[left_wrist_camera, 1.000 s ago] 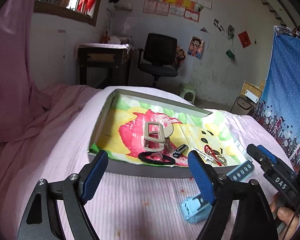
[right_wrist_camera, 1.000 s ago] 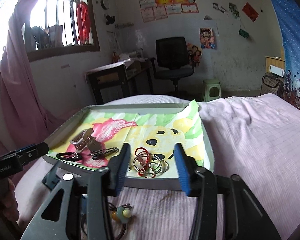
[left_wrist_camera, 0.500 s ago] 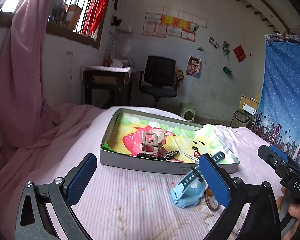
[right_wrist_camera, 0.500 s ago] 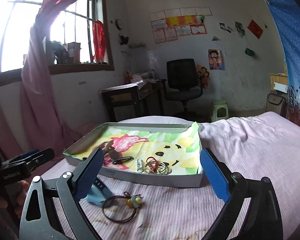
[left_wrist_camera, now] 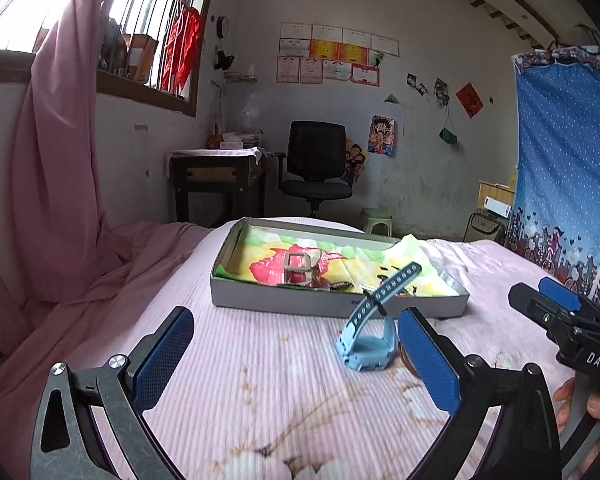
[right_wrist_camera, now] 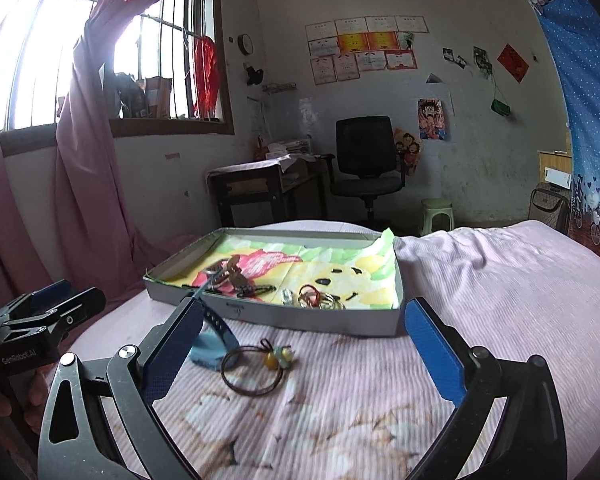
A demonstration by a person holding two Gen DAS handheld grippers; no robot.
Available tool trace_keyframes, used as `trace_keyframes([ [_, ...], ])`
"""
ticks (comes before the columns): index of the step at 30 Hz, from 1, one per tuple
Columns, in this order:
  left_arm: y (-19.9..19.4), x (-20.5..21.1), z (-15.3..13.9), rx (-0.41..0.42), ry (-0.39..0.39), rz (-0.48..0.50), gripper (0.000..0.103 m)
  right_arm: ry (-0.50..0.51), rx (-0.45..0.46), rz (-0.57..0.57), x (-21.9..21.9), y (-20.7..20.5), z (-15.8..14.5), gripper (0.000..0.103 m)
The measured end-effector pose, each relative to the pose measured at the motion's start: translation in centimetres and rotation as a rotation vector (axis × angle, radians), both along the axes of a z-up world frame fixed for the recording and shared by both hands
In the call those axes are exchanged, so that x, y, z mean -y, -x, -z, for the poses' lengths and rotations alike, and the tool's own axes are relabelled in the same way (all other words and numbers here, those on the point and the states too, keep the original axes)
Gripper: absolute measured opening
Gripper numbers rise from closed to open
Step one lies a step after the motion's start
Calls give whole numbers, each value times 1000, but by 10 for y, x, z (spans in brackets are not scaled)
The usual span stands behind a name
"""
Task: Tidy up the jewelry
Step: 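Withdraw both open tools from the box back toward the watch, then grasp the blue watch strap with left tool while right grasps the beaded hair tie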
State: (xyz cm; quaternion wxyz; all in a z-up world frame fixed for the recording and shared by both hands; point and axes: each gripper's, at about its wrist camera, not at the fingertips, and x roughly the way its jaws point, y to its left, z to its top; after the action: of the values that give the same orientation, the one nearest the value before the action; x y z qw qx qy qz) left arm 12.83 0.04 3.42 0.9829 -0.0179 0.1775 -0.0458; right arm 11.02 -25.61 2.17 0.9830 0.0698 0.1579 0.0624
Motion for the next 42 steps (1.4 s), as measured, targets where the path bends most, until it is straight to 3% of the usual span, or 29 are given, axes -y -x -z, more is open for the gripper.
trace_keyframes([
  [14,3,0,20,-75,-23,19,103,9,-72,26,6,9,18,99],
  [42,-39,9,40,-289,-34,30,103,45,-292,0,-8,-29,51,99],
])
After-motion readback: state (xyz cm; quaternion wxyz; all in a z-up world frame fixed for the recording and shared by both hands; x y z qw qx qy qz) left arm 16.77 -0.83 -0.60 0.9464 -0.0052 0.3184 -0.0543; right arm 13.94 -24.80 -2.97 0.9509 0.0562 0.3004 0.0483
